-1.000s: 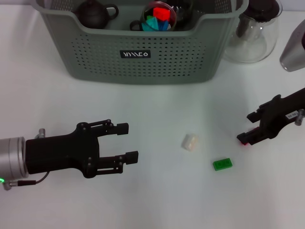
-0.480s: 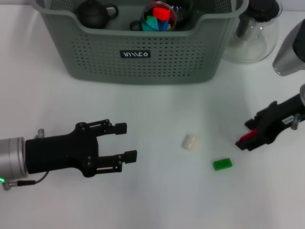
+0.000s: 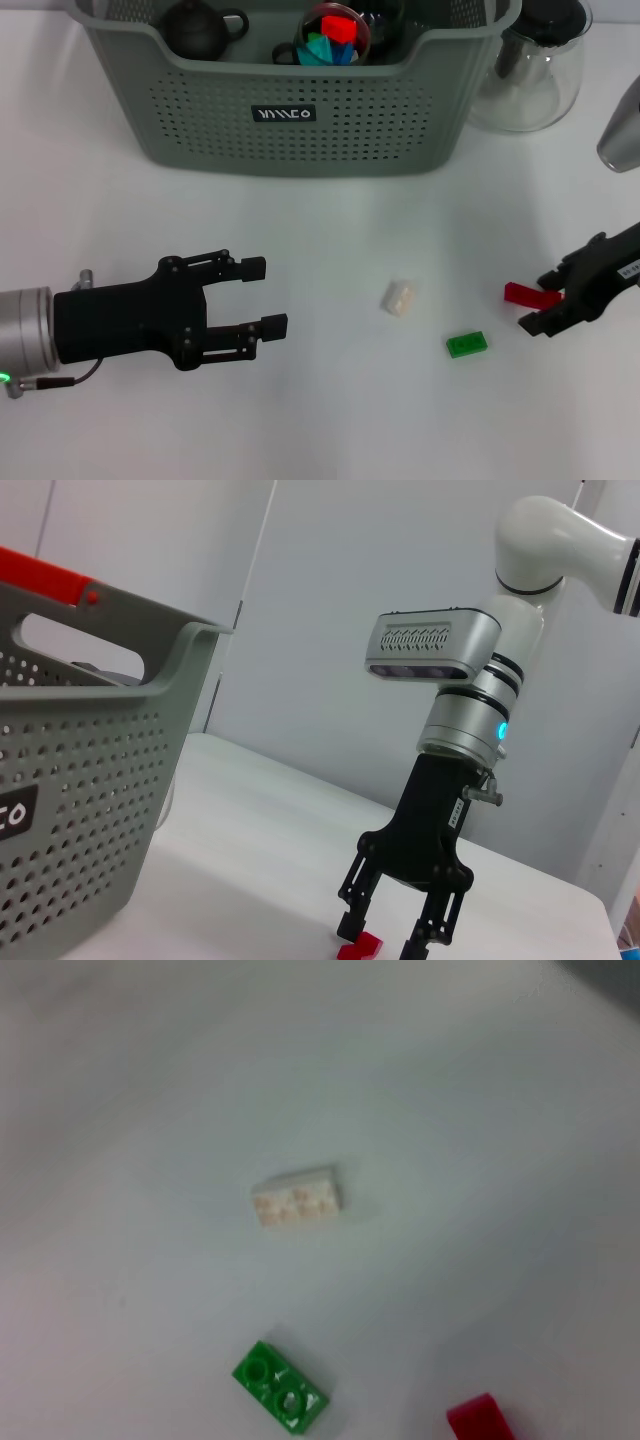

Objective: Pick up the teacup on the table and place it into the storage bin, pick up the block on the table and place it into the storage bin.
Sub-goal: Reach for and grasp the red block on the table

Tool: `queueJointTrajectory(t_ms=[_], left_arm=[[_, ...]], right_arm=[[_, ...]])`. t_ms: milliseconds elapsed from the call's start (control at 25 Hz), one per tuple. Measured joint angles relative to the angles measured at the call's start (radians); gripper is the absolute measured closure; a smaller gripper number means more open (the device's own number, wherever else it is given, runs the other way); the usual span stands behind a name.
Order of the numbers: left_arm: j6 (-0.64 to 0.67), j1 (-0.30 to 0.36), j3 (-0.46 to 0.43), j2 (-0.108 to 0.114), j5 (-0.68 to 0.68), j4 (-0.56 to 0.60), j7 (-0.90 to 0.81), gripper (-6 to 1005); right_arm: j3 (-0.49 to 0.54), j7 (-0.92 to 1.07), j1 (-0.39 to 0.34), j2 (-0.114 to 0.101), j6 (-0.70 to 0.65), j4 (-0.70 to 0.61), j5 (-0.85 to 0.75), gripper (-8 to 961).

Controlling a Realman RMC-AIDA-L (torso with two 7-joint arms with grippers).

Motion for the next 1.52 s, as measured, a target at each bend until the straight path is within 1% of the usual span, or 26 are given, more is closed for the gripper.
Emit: queueJointTrajectory(t_ms=[40, 200, 280, 320, 520, 960, 1360, 1520], left_arm=[[0.000, 0.000, 0.000, 0.000, 0.000, 0.000, 0.000, 235], [0.000, -0.001, 0.000, 0.000, 0.000, -0.002, 0.000, 235], [0.000, -0.004, 0.000, 0.000, 0.000, -0.007, 0.000, 235], [0.000, -0.005, 0.000, 0.001, 0.000, -0.009, 0.000, 235], [0.000, -0.003, 0.000, 0.002, 0.000, -0.012, 0.001, 235], [0.003, -0.005, 0.000, 0.002, 0.000, -0.012, 0.001, 235], [0.003, -0.005, 0.000, 0.002, 0.000, -0.012, 0.000, 235], [0.002, -0.006, 0.000, 0.002, 0.000, -0.012, 0.000, 235]], right_arm=[[0.000, 0.000, -0.003, 0.001, 0.000, -0.004, -0.008, 208], [-0.007, -0.003, -0.020, 0.023, 0.004, -0.052, -0.053, 208], [-0.014, -0.006, -0.024, 0.027, 0.005, -0.066, -0.059, 211], [-0.015, -0.007, -0.024, 0.027, 0.004, -0.070, -0.058, 213], [-0.017, -0.009, -0.026, 0.027, -0.023, -0.100, -0.047, 411], [-0.101, 0.010, -0.028, 0.028, -0.010, -0.135, -0.050, 486], [-0.185, 0.058, -0.037, 0.028, 0.011, -0.151, -0.079, 508], [-0.200, 0.065, -0.039, 0.028, 0.011, -0.152, -0.080, 517]])
